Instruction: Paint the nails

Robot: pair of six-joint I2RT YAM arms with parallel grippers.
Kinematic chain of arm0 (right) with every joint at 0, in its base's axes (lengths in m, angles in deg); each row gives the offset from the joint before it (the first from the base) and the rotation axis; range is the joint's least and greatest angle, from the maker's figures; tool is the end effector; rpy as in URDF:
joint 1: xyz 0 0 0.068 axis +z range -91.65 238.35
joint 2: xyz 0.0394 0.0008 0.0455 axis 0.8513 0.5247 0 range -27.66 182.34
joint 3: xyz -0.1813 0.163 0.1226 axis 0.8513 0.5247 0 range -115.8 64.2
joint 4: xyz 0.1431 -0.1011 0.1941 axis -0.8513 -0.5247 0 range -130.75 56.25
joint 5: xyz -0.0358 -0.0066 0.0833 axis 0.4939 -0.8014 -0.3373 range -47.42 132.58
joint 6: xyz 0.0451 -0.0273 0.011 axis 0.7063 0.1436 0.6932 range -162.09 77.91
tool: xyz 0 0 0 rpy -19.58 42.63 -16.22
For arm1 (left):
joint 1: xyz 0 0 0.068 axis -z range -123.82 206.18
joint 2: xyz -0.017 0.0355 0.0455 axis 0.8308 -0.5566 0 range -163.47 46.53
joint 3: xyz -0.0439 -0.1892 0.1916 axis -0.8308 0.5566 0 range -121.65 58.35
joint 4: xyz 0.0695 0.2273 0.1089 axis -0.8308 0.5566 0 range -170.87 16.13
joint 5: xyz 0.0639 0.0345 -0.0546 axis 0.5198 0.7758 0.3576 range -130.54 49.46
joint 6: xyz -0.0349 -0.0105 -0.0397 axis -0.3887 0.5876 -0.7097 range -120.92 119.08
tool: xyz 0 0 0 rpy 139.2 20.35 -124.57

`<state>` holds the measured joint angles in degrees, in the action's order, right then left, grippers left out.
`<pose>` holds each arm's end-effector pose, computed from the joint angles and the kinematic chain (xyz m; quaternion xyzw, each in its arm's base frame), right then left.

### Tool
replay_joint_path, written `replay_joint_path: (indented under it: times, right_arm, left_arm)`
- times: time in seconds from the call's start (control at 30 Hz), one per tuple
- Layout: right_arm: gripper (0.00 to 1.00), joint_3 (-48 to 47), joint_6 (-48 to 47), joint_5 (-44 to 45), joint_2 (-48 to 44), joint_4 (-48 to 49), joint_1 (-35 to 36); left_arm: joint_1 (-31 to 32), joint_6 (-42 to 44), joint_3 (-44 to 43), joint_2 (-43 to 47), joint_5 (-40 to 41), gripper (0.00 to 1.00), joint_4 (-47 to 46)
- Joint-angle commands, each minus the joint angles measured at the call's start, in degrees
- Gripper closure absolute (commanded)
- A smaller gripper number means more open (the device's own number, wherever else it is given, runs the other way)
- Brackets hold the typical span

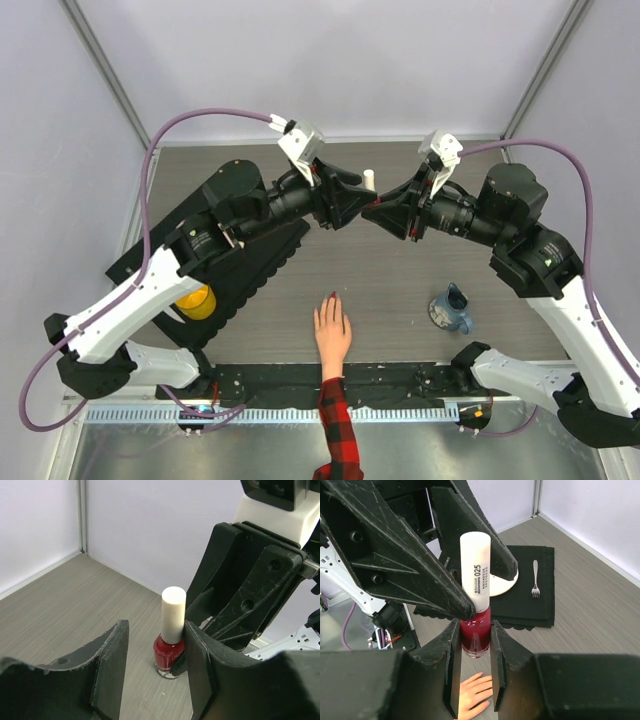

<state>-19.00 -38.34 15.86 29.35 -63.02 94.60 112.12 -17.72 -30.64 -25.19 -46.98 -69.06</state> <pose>0.1318 0.1165 0.4914 -0.3502 0.6336 0.3865 0.5715 0.1435 -0.2195 0.5046 0.2642 0.6188 -0.4685 0.5725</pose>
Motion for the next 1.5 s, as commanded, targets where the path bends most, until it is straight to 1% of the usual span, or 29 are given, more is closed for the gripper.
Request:
replay_joint_path:
  times: [0.0,0.17,0.23,0.27,0.3,0.33,0.37,0.47,0.5,0.53,0.57,0.6,0.63,0.67,0.7,0.73,0.8,0.83,0.87,0.9,0.93,0.97,1.0,1.07,1.1,1.13,1.2,1.37,1.47]
  right_arm:
    - [0.99,0.0,-0.8,1.5,-1.7,1.5,0.0]
    - [0.99,0.4,-1.0,1.7,-2.2,0.9,0.0]
    - [0.99,0.8,-1.1,1.7,-2.3,0.8,0.0]
    - [0.99,0.8,-1.0,1.6,-2.3,0.8,0.0]
    - [0.99,0.9,-1.1,1.1,-2.5,0.8,0.0]
    - [0.99,1.1,-1.0,0.9,-2.7,0.8,0.0]
    - [0.99,1.3,-1.2,0.1,-2.9,0.9,0.0]
    - [0.99,2.8,-2.1,-8.9,-3.6,1.8,0.0]
    - [0.99,3.7,-2.5,-20.7,-3.5,1.9,0.0]
    - [0.99,4.3,-2.6,-26.7,-3.3,2.9,0.0]
    - [0.99,4.9,-0.8,-31.0,-3.1,4.2,0.0]
    - [0.99,7.4,3.0,-34.5,-3.4,7.2,-0.1]
    - [0.99,8.7,6.0,-36.9,-4.3,15.0,0.0]
    - [0.99,9.9,8.3,-37.3,-4.8,18.4,0.0]
    - [0.99,10.9,11.4,-37.3,-5.3,21.3,-0.1]
    - [0.99,11.2,11.3,-36.7,-5.4,22.2,0.0]
    - [0.99,10.9,11.1,-34.8,-5.3,22.2,0.0]
    - [0.99,10.6,11.3,-34.5,-5.1,22.2,-0.1]
    - [0.99,10.4,11.3,-33.7,-5.1,21.9,0.0]
    - [0.99,10.3,11.0,-33.1,-4.9,21.5,0.0]
    - [0.99,9.7,9.8,-32.3,-4.8,19.7,0.0]
    - [0.99,9.3,9.0,-30.3,-4.6,18.5,0.0]
    - [0.99,8.8,7.9,-28.7,-4.5,17.0,0.0]
    - [0.99,6.7,3.7,-24.8,-3.9,10.8,0.0]
    - [0.99,5.0,2.3,-20.0,-3.1,8.6,0.0]
    - [0.99,4.3,0.1,-17.3,-2.8,5.1,0.0]
    - [0.99,2.7,-1.5,-11.3,-1.8,2.5,0.0]
    - [0.99,1.3,-3.0,-5.5,-0.6,0.3,0.0]
    - [0.99,0.8,-3.1,-3.1,-0.2,0.2,0.0]
  left_arm:
    - [0.7,-0.6,-3.8,-1.0,1.3,0.51,-3.6]
    - [1.1,-1.1,-3.8,-2.1,0.6,0.56,-4.5]
    - [1.1,-1.3,-3.6,-2.4,0.2,0.61,-4.7]
    - [1.1,-1.3,-3.6,-2.4,-0.4,0.66,-4.6]
    - [1.1,-1.4,-3.4,-2.5,-1.8,0.84,-4.8]
    - [1.2,-1.5,-3.3,-2.5,-3.7,0.93,-4.9]
    - [1.2,-1.0,-3.2,-2.5,-6.1,1.00,-5.0]
    - [-0.6,-1.0,-2.5,-3.0,-29.6,1.00,-7.6]
    - [-1.0,-2.5,-3.2,-3.6,-51.4,1.00,-10.2]
    - [-0.9,-5.4,-3.7,-4.4,-60.2,1.00,-11.5]
    - [-0.8,-14.5,-3.7,-5.3,-67.1,1.00,-16.2]
    - [-1.0,-20.4,-0.8,-5.0,-68.9,1.00,-27.9]
    - [-1.7,-22.8,1.2,-4.0,-67.8,1.00,-32.1]
    - [-2.7,-22.6,2.6,-2.2,-66.4,1.00,-32.9]
    - [-2.8,-17.3,3.6,-1.2,-64.9,1.00,-28.3]
    - [-2.8,-13.8,3.5,-0.6,-61.3,1.00,-24.2]
    - [-2.9,-7.7,2.9,0.7,-57.9,1.00,-16.3]
    - [-2.9,-5.6,2.6,1.1,-53.8,0.93,-13.9]
    - [-2.8,-4.0,1.6,1.6,-51.3,0.81,-8.9]
    - [-2.8,-2.9,1.2,2.4,-48.9,0.60,-6.8]
    - [-2.9,0.8,0.6,2.7,-46.2,0.53,-4.2]
    - [-2.8,2.4,-0.8,3.3,-40.4,0.50,0.5]
    - [-2.9,3.8,-1.5,3.6,-37.1,0.46,2.5]
    - [-2.9,5.5,-2.0,5.4,-30.3,0.44,4.5]
    - [-2.9,5.4,-1.7,6.2,-24.4,0.43,4.4]
    - [-2.9,4.6,-1.3,7.5,-21.9,0.42,3.7]
    - [-2.8,3.4,-0.5,8.2,-16.4,0.41,2.0]
    - [-2.8,0.3,-2.0,6.8,-8.5,0.44,1.2]
    - [-2.7,-0.5,-2.8,4.8,-5.3,0.52,1.2]
